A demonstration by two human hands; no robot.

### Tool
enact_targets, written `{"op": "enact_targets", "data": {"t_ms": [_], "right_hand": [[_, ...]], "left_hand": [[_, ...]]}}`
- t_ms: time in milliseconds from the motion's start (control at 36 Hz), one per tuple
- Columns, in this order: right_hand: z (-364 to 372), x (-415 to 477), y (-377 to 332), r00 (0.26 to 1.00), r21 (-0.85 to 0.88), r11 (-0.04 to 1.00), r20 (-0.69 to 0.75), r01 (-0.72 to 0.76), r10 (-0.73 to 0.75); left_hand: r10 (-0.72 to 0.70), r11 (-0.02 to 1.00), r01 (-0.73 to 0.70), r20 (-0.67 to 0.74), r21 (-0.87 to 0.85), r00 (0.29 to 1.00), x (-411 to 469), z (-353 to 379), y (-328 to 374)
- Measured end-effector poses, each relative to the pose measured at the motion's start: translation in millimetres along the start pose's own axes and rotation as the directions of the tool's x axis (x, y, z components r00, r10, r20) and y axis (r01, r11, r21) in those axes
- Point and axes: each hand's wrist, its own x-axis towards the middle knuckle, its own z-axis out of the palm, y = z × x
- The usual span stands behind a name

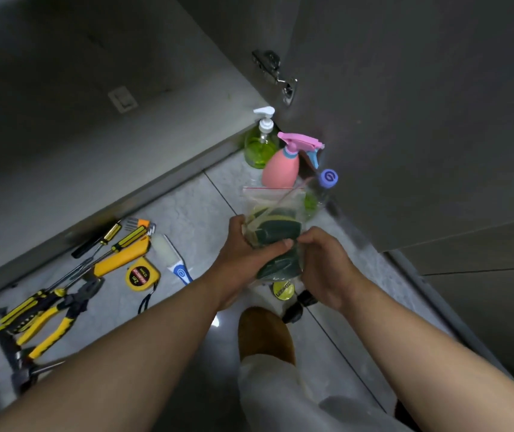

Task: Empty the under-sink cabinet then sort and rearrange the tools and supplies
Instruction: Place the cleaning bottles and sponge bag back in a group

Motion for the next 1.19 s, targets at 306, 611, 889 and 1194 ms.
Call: {"op": "enact_targets", "data": {"t_ms": [306,611,889,1194], "right_hand": [[23.3,8.8,4.4,0.996,-0.139,0.986,0.035,0.088,-0.083],[44.5,23.6,1.7,0.969,0.02,0.995,-0.226,-0.101,0.103],[50.0,25.7,3.4,0.976,0.214,0.977,-0.214,0.004,0.042],[46.7,14.7,45.6,0.963,-0.197,0.969,-0.194,0.147,-0.186]], "left_hand": [[0.137,0.963,-0.136,0.014,0.231,0.99,-4.6,-11.8,-2.9],[0.028,0.997,-0.04,0.161,0.07,0.987,-19.2,-33.6,2.6],[0.103,0.981,-0.076,-0.146,0.178,0.984,-6.8,-38.4,-9.3],[0.032,0.995,-0.002,-0.297,0.1,0.954,0.9,-43.1,-16.8]]}}
